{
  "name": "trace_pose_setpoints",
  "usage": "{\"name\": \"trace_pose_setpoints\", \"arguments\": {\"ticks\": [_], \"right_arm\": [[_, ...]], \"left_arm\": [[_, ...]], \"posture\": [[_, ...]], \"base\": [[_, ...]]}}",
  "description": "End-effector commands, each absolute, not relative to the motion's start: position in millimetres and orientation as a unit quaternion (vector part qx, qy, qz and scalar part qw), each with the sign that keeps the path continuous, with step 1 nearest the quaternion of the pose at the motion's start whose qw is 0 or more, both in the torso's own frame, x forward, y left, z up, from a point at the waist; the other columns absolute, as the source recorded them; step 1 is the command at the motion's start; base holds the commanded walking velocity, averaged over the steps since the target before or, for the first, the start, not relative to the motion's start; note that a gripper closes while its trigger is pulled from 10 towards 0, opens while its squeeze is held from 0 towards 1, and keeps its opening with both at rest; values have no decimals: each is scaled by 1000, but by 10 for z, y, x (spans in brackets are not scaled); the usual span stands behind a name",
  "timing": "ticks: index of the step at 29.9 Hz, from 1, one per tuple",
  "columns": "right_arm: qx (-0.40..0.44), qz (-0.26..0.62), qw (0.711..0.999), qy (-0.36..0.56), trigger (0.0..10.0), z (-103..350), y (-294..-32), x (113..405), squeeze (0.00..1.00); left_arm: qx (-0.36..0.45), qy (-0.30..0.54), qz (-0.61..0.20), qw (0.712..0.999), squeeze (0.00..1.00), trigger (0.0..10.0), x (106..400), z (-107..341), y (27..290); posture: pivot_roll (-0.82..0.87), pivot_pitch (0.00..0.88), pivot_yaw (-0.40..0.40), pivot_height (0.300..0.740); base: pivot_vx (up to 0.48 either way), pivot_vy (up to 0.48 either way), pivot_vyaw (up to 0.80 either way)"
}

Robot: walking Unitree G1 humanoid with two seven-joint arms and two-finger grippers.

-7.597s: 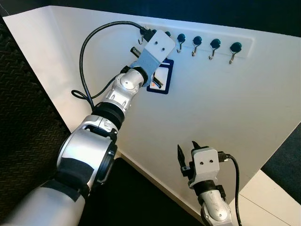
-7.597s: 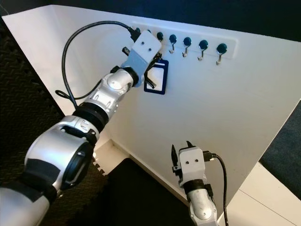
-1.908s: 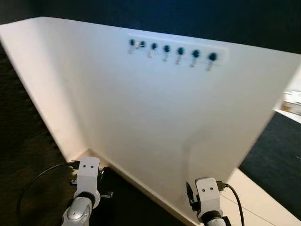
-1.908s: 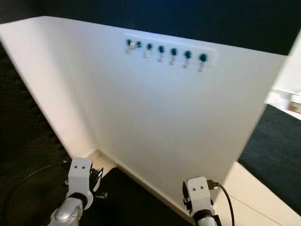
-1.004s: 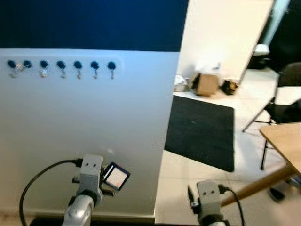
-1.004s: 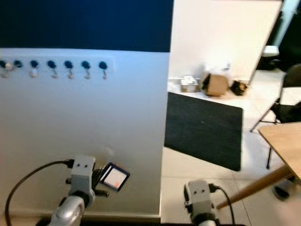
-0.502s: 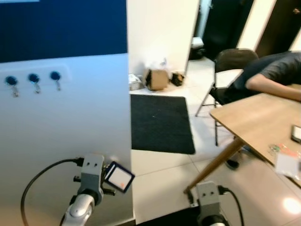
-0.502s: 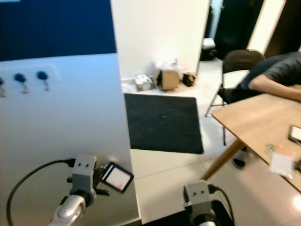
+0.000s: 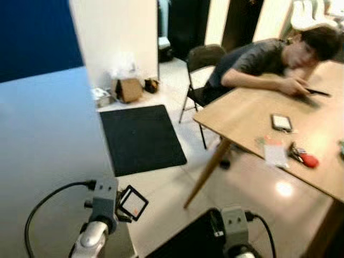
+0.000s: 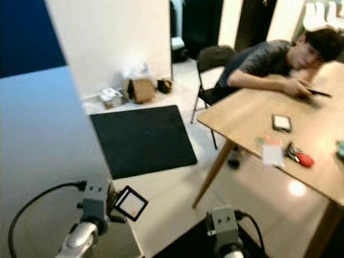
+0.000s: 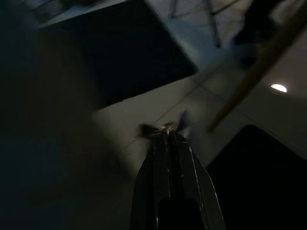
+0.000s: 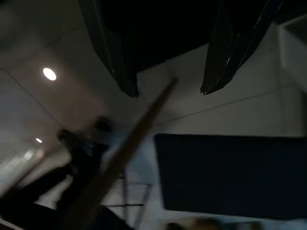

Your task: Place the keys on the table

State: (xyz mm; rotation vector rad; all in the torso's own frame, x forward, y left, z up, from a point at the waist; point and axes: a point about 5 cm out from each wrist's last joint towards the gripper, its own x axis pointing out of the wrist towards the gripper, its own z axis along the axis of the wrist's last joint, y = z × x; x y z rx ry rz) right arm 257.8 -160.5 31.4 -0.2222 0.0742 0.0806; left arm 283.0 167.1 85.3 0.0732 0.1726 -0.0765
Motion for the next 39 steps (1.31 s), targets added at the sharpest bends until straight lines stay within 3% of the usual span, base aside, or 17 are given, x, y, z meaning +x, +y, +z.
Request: {"name": "trace_pose_setpoints", "arguments": {"ticks": [1, 32, 39], "right_arm": [[-108, 37, 992, 47, 10000, 264, -1613, 2544, 0], [-110, 30, 993, 41, 10000, 285, -1643, 2571, 0], [-114, 32, 992, 36, 10000, 302, -1634, 2584, 0]], "left_arm": [[40, 91, -37, 994, 0, 10000, 2815, 828, 1689], [41, 89, -40, 994, 0, 10000, 2841, 833, 1680], [41, 84, -40, 995, 0, 10000, 2857, 856, 1679]], "posture": [[-17, 140, 62, 740], [-25, 127, 67, 740], [-23, 121, 68, 740]], "base": [[0, 0, -800], [0, 0, -800], [0, 0, 0]]}}
